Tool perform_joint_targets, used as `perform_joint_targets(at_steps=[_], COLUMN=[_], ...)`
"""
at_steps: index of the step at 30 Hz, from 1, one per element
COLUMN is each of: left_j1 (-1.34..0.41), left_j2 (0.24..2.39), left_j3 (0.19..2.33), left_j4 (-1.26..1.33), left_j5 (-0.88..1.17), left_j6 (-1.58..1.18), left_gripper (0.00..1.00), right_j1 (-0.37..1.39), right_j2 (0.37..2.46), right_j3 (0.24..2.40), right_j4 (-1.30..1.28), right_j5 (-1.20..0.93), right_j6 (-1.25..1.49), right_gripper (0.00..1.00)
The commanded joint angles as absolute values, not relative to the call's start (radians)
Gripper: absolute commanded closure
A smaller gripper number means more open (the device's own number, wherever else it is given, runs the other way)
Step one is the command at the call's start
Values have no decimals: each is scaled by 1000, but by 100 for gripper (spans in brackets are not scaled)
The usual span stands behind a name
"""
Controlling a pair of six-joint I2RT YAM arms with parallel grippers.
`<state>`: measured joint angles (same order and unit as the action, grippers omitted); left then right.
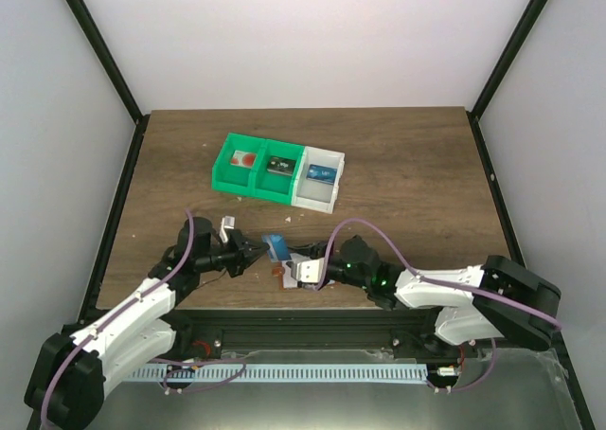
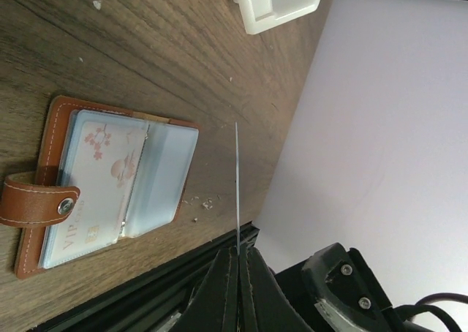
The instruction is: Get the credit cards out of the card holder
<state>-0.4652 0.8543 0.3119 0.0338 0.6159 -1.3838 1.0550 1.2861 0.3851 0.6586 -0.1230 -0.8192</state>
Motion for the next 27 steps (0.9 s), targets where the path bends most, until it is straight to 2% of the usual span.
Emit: perform_joint_targets(at_steps=[1, 5, 13, 18, 22, 27], left_j1=[-462, -462, -462, -462, -462, -462], left_j2=[838, 839, 863, 881, 892, 893], left_j3=[294, 279, 255, 231, 225, 226], left_j4=[73, 103, 157, 206, 224, 226], left_j5=[629, 626, 657, 680, 696, 700], left_j6=[-1423, -1427, -1457, -1491, -1504, -1509], left_gripper=[100, 100, 100, 100, 100, 100], right_j1=[1069, 1071, 1072, 1076, 1082, 1096], right_j2=[1314, 1354, 1395, 1416, 1436, 1428], right_j3=[416, 422, 407, 403, 399, 378], right_j4=[664, 696, 750, 804, 837, 862], right_j5=[-136, -112, -74, -49, -30, 8], right_j6=[-845, -857, -855, -863, -875, -872], right_gripper=[61, 67, 70, 81, 99, 100])
